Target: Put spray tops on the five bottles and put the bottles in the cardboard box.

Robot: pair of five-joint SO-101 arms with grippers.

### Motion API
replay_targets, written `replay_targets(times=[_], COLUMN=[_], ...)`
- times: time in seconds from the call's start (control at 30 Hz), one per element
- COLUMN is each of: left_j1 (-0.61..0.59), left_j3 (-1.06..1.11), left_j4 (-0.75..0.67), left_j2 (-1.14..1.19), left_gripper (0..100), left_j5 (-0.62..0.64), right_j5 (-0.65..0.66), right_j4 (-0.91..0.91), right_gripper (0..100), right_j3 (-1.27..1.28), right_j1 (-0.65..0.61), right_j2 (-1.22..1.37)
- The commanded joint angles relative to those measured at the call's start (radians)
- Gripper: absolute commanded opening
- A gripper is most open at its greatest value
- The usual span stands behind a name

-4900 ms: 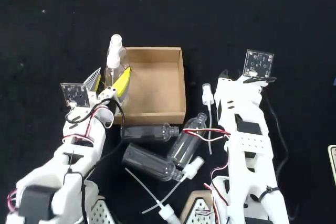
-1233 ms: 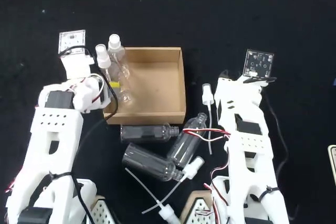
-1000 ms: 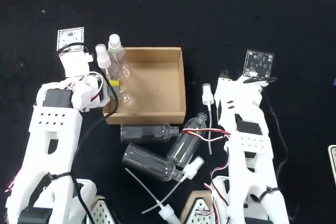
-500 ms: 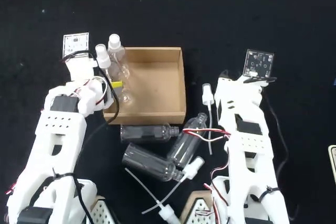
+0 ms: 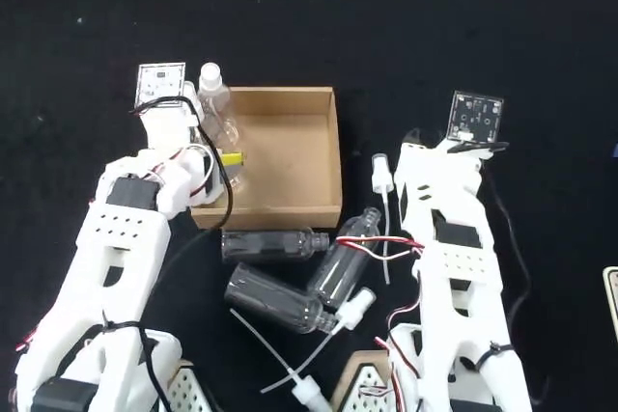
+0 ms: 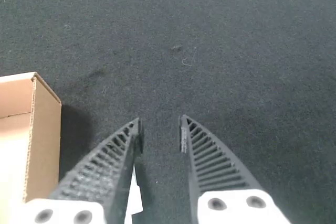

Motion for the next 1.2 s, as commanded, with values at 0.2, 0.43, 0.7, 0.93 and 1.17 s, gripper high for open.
replay_targets(times=[0.2,0.43,0.7,0.93,1.17], left_j1=[0.01,0.008,0.007,0.007,0.007], left_j3=[-0.019,-0.01,-0.016,0.05,0.056], left_j4=[-0.015,-0.069,-0.074,-0.181,-0.181], left_j2=[-0.015,-0.015,-0.006,-0.011,-0.012], left_gripper=[28,28,28,28,28], left_j5=[-0.008,-0.009,-0.029,-0.06,-0.06], right_j5=[0.009,0.009,0.009,0.009,0.009], right_j4=[-0.029,-0.029,-0.029,-0.029,-0.029], right_gripper=[10.2,10.2,10.2,10.2,10.2], right_j3=[-0.01,-0.01,-0.01,-0.01,-0.01], right_j1=[-0.005,-0.005,-0.005,-0.005,-0.005], right_j2=[0.005,0.005,0.004,0.004,0.004])
